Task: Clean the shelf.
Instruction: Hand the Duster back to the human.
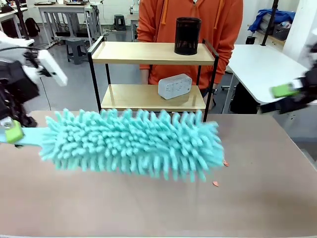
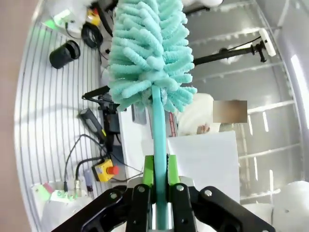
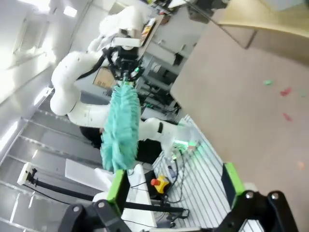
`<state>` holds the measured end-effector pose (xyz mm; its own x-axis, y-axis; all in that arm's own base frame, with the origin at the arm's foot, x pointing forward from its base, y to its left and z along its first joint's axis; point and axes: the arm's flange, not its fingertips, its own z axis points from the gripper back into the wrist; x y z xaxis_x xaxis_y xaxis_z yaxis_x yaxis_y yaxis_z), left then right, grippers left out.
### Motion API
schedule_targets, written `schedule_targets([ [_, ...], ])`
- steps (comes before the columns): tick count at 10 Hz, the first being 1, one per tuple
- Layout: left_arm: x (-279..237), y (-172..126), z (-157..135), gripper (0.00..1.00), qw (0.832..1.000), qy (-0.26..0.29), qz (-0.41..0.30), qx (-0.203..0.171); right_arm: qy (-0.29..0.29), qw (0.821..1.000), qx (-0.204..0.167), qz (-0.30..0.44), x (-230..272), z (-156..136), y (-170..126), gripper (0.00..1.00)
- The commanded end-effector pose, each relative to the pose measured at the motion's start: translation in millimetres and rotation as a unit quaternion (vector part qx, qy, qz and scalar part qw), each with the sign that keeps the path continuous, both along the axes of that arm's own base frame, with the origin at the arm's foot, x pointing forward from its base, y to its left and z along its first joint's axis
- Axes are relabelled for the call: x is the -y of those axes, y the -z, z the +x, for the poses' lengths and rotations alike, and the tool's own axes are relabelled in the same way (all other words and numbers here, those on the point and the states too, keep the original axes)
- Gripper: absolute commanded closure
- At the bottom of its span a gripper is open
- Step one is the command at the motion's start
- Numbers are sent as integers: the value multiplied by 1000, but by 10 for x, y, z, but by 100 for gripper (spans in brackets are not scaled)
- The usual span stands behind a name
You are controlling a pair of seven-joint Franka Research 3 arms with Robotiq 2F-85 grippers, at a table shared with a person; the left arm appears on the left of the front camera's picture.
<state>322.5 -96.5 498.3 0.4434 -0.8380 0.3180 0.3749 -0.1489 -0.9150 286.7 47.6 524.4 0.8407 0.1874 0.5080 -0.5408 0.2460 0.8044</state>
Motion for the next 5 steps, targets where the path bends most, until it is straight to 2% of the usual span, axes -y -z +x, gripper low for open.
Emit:
schedule_targets([
  [1,-38,-130,157,88,999,25,21,-5,-41,999,-23,17,-455,335,179,0],
  [2,31,-108,198,88,999,15,36,-4,-62,997,-49,18,-732,296,256,0],
  [4,89,-56,244,88,999,9,46,-10,-144,984,-101,12,-1320,110,396,0],
  [5,93,-29,244,88,999,-1,51,-10,-179,977,-114,7,-1468,43,414,0],
])
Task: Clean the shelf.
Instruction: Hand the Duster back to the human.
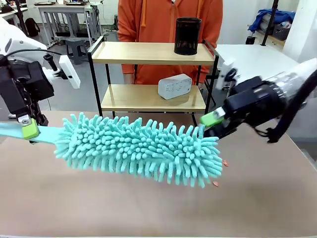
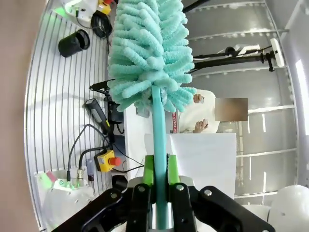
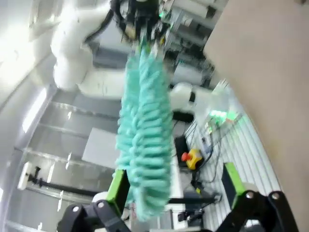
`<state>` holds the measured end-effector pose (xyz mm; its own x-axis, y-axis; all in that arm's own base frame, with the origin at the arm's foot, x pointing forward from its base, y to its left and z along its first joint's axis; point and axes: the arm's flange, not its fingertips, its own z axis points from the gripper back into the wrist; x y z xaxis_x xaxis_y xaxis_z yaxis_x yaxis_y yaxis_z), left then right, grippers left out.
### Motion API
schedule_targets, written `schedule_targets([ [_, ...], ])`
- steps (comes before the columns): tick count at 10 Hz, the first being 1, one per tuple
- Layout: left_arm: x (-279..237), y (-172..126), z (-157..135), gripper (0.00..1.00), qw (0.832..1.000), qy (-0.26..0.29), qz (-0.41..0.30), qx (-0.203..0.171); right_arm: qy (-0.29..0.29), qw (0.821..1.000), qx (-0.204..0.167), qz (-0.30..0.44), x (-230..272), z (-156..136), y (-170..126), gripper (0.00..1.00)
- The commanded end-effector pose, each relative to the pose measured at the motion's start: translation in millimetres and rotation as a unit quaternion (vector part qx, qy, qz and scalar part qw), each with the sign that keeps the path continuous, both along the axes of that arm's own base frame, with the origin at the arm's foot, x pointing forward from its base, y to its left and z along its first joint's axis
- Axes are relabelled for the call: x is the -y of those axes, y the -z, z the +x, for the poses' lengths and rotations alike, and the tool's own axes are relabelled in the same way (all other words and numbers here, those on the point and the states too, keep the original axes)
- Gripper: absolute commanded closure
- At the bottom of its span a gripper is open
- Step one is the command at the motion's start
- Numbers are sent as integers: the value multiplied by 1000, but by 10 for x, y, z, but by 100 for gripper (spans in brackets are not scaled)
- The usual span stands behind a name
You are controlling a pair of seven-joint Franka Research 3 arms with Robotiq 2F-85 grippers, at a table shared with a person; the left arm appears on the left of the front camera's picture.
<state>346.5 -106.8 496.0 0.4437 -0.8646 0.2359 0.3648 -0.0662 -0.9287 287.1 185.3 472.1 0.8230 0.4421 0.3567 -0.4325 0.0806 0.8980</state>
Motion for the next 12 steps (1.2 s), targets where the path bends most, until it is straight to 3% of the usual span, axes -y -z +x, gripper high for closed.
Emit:
schedule_targets([
  [1,-13,-23,9,88,1000,-9,9,-6,-42,999,-25,-13,-213,-32,-90,0],
  [4,6,17,46,88,1000,-30,2,-8,-84,996,-24,-23,-456,-195,-13,0],
  [8,27,41,29,88,1000,-28,5,-10,-73,997,-11,-25,-465,-160,0,0],
  [9,30,48,22,88,1000,-27,6,-10,-80,996,-6,-37,-453,-169,5,43],
  [10,29,49,25,88,1000,-27,7,-10,-77,996,-7,-35,-446,-169,3,60],
  [11,30,52,23,88,1000,-25,9,-10,-75,997,-6,-34,-442,-168,3,100],
  [12,31,57,27,88,1000,-27,11,-10,-78,996,-6,-36,-443,-171,3,100],
])
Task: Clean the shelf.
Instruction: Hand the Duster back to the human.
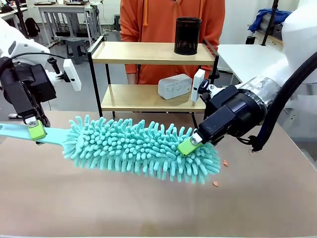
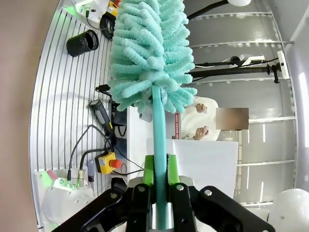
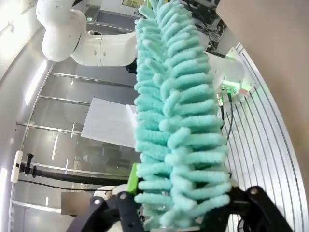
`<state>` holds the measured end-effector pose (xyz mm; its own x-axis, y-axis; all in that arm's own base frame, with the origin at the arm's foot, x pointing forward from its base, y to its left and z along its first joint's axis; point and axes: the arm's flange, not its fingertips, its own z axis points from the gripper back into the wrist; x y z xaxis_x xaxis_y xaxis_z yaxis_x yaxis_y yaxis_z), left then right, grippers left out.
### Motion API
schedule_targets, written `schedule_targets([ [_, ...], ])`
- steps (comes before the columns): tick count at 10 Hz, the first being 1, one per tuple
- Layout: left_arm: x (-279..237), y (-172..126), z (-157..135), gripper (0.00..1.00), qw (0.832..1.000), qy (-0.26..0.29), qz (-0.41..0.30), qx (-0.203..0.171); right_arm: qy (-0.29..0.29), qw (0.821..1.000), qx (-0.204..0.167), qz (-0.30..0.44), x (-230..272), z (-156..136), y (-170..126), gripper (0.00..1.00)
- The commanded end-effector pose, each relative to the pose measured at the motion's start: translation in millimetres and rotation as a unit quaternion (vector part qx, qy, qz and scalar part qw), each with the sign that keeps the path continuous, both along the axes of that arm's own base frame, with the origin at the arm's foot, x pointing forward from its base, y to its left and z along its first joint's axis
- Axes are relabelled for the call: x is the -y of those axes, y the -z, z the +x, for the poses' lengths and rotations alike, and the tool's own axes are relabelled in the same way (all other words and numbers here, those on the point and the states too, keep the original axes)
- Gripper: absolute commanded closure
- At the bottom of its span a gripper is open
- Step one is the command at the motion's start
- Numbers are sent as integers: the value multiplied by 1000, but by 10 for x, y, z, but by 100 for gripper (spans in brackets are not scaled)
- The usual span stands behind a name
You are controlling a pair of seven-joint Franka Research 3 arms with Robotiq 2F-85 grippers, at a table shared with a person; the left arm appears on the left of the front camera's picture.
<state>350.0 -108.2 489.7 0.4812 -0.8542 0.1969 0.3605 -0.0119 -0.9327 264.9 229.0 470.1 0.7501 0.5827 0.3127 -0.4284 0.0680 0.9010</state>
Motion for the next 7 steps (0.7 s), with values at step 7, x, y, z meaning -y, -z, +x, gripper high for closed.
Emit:
schedule_targets([
  [7,4,-49,-14,88,1000,-10,-6,1,-15,1000,4,-14,-11,52,-22,100],
])
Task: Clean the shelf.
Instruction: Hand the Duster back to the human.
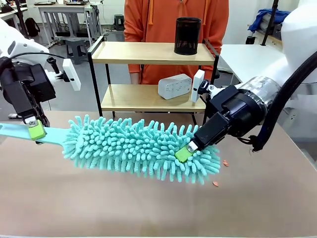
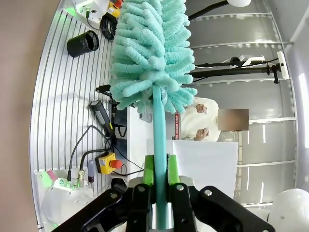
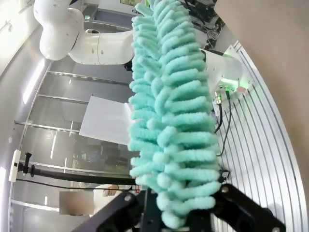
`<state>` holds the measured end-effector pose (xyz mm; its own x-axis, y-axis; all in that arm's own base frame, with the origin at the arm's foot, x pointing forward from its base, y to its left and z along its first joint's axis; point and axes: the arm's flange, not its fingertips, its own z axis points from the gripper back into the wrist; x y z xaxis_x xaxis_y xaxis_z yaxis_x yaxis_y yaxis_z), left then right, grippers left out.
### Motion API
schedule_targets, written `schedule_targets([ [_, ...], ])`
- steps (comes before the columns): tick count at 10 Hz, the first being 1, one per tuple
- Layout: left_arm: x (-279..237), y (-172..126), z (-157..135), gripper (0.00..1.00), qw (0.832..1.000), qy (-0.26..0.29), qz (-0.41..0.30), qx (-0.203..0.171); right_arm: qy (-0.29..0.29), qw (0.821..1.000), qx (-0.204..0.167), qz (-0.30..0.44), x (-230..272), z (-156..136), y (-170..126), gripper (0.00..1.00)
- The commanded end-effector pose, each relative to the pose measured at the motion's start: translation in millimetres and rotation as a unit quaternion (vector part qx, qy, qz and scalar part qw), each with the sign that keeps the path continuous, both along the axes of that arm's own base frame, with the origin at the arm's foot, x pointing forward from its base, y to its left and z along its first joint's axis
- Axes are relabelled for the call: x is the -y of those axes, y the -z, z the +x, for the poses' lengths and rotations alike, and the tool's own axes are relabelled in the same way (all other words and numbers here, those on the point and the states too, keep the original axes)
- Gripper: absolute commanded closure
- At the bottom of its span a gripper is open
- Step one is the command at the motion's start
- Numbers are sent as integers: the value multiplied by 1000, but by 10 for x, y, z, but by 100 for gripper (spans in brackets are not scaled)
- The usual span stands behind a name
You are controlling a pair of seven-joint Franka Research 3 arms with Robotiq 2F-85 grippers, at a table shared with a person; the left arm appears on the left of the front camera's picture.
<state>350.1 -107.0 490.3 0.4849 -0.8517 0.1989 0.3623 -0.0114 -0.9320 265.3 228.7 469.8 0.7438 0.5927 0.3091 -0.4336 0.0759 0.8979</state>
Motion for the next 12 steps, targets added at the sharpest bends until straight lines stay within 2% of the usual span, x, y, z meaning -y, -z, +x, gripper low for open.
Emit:
schedule_targets([
  [1,5,-52,-2,62,1000,-12,-1,-3,-12,1000,1,-8,-11,52,-30,100],
  [2,-22,-76,1,30,1000,-13,-3,3,-12,1000,0,-7,4,64,-30,100],
  [3,-57,-111,21,4,999,-32,-18,5,-11,1000,-1,-5,33,76,-35,100],
  [5,-220,-138,106,0,996,-87,-29,15,-6,1000,-2,1,118,89,-42,100],
  [6,-401,-91,222,0,987,-158,-21,24,-3,1000,-4,6,182,92,-44,100],
  [7,-613,-13,339,0,977,-213,-27,7,-11,1000,-9,11,239,85,-54,100],
  [8,-854,67,438,0,942,-336,9,20,-25,999,-21,18,301,76,-68,100],
  [9,-1097,109,491,0,908,-419,6,15,-29,999,-29,19,389,82,-90,100],
  [10,-1389,90,507,0,852,-521,-51,7,-34,998,-38,23,533,78,-146,100],
  [11,-1683,48,484,0,782,-610,-124,20,-21,999,-33,19,705,67,-213,100],
  [12,-1922,55,438,0,738,-654,-166,14,-22,999,-31,39,892,25,-298,100],
])
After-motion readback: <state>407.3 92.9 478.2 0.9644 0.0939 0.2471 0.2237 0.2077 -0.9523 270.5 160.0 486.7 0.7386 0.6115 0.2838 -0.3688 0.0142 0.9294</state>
